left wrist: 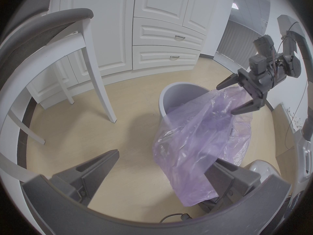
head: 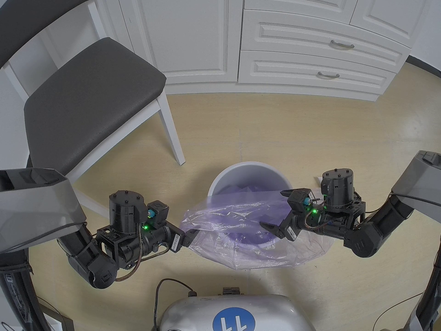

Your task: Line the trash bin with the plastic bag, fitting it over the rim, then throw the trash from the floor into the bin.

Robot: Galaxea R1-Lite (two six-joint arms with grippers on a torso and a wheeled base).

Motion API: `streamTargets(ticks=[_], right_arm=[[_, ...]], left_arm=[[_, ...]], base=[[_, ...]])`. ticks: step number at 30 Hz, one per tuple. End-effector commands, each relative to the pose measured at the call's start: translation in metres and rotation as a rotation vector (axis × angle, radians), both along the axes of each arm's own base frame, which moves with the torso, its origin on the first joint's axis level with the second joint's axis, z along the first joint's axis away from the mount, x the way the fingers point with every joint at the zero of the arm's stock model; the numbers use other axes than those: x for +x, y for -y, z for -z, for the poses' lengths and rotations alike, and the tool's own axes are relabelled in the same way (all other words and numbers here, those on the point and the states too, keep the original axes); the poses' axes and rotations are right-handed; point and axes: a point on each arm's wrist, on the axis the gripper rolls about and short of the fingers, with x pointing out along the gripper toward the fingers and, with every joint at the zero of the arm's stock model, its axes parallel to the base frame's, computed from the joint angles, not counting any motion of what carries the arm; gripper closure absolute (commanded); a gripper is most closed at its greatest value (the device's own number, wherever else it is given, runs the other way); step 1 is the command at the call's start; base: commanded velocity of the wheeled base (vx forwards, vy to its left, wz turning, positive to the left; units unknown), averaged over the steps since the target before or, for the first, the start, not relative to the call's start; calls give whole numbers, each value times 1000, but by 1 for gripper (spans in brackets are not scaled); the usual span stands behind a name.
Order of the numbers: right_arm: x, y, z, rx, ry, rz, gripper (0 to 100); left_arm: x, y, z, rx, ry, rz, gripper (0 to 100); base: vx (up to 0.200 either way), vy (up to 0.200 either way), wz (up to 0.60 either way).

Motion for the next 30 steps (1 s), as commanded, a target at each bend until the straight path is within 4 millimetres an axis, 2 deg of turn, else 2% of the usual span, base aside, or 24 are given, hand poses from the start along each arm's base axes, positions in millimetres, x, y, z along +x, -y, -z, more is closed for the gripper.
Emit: streamTargets(ticks=[1,5,8,9,11,13,14,23,27,29,30], right_arm=[[12,1,15,2,-17,17,100],[14,4,8,77,4,49,100],[15,3,1,193,-4,94,100],[17,0,-3,293,-16,132,100],[21,-4,-5,384,-25,193,100],[24,-6,-6,416,-25,217,100],[33,-12,-7,496,-29,271,100],[76,-32,-21,770,4,368,100],[97,-41,-14,825,46,422,100],[101,-42,-12,829,51,430,100],[112,-43,-4,839,70,452,100]], left_arm=[[1,0,3,3,-6,0,0],[1,0,2,1,-2,0,0],[1,1,1,-1,0,1,0],[1,1,0,-10,15,1,0],[2,2,-2,-23,34,3,0],[3,2,-2,-28,40,4,0],[5,4,-4,-46,69,3,0],[11,7,-14,-106,141,-6,0],[13,7,-21,-139,170,-17,0],[13,7,-21,-139,170,-17,0],[12,7,-23,-143,177,-17,0]], base=[[0,0,0],[0,0,0],[0,0,0],[0,0,0],[0,0,0],[0,0,0],[0,0,0],[0,0,0],[0,0,0],[0,0,0],[0,0,0]])
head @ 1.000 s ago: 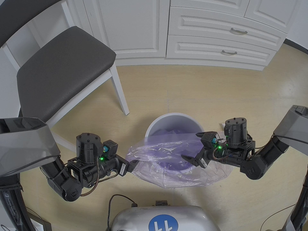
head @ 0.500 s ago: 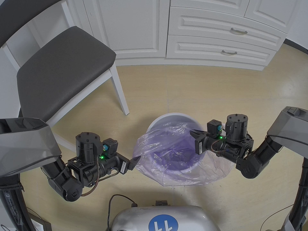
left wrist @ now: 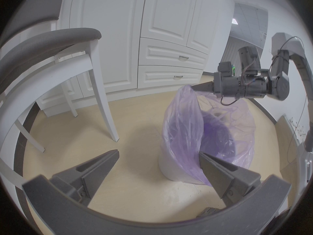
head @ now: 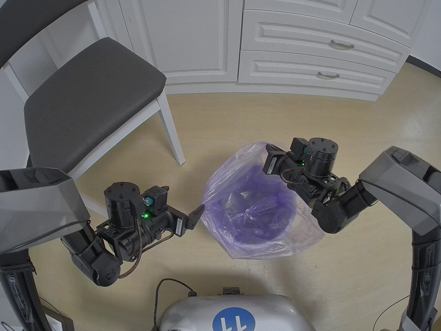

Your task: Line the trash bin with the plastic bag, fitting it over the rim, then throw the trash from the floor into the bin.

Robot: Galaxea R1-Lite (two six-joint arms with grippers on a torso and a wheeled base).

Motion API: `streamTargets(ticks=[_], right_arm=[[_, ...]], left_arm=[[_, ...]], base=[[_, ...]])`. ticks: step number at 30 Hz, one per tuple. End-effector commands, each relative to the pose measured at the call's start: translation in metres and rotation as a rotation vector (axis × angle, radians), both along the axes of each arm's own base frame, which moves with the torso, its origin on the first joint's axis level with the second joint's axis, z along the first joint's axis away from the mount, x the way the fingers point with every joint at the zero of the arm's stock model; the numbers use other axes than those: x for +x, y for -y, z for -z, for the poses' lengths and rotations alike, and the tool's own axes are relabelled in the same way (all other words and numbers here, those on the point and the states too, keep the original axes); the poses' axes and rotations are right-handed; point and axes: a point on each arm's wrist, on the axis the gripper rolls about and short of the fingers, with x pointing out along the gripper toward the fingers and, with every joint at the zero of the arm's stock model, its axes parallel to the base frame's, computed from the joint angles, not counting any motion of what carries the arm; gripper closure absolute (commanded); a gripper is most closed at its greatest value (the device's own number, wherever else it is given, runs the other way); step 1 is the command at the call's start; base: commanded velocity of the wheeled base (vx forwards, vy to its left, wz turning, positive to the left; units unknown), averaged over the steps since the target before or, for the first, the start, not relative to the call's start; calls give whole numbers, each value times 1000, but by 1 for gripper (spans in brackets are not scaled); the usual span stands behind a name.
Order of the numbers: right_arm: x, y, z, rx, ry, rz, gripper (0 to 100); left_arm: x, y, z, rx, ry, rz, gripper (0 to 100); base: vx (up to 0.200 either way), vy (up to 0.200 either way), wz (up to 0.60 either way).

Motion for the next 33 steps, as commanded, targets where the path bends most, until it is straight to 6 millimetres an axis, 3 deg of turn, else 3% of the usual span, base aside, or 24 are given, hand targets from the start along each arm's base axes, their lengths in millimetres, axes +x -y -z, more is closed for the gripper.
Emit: streamTargets(ticks=[1,8,19,20,31,33], right_arm=[[32,-9,33,28,-4,66,100],[56,-9,39,88,50,111,100],[47,-5,36,86,13,99,100],[46,-5,35,85,11,99,0],[26,10,23,62,-21,45,0],[16,15,10,65,-16,27,0]], left_arm=[[1,1,-7,-25,30,-4,0],[-1,1,-13,-34,47,-4,0],[-4,-2,-22,-43,67,-6,0],[-4,-1,-22,-44,67,-5,0],[-5,-2,-24,-45,71,-6,0],[-10,-4,-30,-51,82,-3,0]], base=[[0,0,0],[0,0,0],[0,0,0],[0,0,0],[0,0,0],[0,0,0]])
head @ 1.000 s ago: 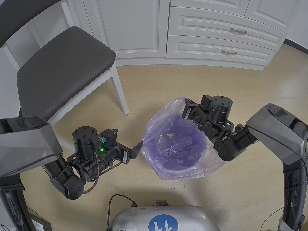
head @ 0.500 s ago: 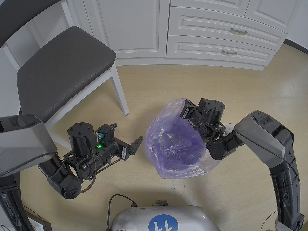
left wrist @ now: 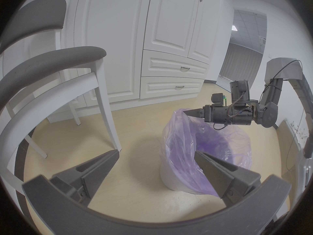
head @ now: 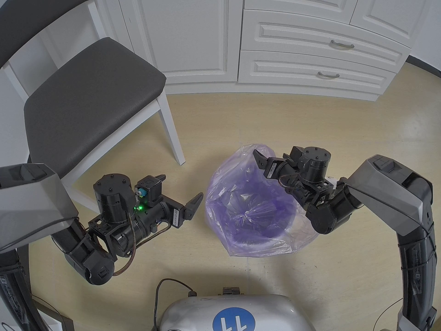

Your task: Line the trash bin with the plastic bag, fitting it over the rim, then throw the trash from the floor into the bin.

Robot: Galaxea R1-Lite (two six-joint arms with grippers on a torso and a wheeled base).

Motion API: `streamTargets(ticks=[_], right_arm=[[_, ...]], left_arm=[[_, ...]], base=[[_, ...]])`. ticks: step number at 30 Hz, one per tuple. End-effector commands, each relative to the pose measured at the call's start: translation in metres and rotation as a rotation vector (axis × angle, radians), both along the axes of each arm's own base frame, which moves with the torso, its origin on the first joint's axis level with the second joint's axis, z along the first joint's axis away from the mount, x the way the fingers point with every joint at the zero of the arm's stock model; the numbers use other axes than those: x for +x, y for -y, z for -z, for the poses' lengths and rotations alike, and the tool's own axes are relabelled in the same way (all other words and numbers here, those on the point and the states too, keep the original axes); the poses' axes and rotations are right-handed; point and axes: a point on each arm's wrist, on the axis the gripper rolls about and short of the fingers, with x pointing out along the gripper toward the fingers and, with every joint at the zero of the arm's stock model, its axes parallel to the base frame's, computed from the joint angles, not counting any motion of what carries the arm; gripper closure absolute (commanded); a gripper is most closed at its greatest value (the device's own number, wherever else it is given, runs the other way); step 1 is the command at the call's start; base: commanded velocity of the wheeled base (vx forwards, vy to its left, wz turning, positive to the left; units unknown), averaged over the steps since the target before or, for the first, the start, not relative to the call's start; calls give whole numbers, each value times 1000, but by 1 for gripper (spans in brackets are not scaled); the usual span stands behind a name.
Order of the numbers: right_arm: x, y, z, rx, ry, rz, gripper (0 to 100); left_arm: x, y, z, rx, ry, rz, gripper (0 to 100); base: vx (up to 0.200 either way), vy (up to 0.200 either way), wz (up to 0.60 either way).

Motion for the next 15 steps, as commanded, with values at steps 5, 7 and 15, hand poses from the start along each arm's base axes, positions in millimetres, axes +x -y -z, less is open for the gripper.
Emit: streamTargets(ticks=[5,7,15], right_arm=[[-33,19,-51,15,41,-11,0],[-43,25,-61,11,42,-9,0],[-85,53,-91,-58,65,-57,0]], left_arm=[[-13,-3,-15,-14,26,12,0],[-15,-3,-18,-17,33,15,0],[-21,-3,-23,-18,41,24,0]], base=[[0,0,0],[0,0,0],[0,0,0]])
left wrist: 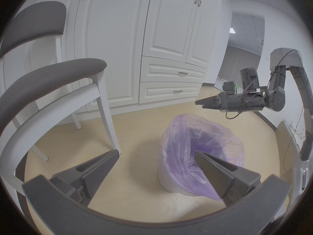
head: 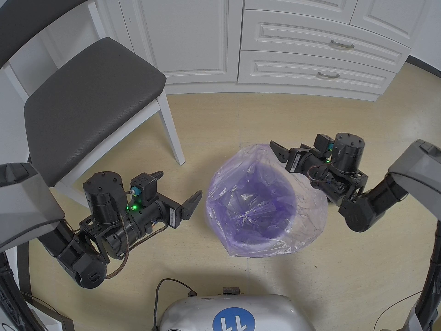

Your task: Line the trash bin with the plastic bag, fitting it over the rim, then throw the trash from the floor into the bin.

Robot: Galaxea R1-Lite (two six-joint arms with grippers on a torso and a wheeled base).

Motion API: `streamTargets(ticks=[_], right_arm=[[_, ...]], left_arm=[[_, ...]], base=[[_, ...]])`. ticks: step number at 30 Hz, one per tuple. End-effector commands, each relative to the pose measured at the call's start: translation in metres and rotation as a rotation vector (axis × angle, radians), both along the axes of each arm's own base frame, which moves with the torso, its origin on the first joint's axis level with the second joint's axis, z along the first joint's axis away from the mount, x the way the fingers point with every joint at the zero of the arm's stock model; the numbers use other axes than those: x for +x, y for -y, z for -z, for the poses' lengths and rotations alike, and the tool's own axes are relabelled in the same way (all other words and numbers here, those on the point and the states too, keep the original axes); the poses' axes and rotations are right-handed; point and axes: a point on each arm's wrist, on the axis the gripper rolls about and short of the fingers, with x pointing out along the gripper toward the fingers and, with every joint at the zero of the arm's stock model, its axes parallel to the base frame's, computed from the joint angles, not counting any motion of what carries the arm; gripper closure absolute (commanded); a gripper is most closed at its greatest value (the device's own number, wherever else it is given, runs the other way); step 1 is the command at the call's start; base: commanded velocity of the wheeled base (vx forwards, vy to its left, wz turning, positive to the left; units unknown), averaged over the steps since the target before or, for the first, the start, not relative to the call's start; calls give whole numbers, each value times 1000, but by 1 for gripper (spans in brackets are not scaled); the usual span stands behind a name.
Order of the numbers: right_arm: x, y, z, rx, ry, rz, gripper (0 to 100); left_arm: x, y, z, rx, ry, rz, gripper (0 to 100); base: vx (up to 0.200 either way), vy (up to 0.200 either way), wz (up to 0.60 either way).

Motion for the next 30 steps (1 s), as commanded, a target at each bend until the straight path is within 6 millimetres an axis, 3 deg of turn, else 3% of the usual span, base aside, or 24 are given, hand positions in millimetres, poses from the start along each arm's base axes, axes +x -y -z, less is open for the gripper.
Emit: streamTargets(ticks=[1,5,10,16,21,30], right_arm=[[-29,19,-34,-16,58,-6,0],[-67,35,-37,-176,-42,5,0],[-88,41,-44,-243,-131,-10,0],[-94,45,-52,-239,-121,8,0],[-99,50,-51,-259,-144,90,0],[-117,55,-53,-319,-251,136,0]], left_arm=[[-6,0,-7,-8,17,7,0],[-16,-2,-11,-17,33,35,0],[-21,-2,-14,-51,92,96,0],[-27,-4,-17,-67,121,152,0],[-23,-6,-20,-25,76,60,0],[-23,-5,-57,-92,-40,12,0]], base=[[0,0,0],[0,0,0],[0,0,0],[0,0,0],[0,0,0],[0,0,0]])
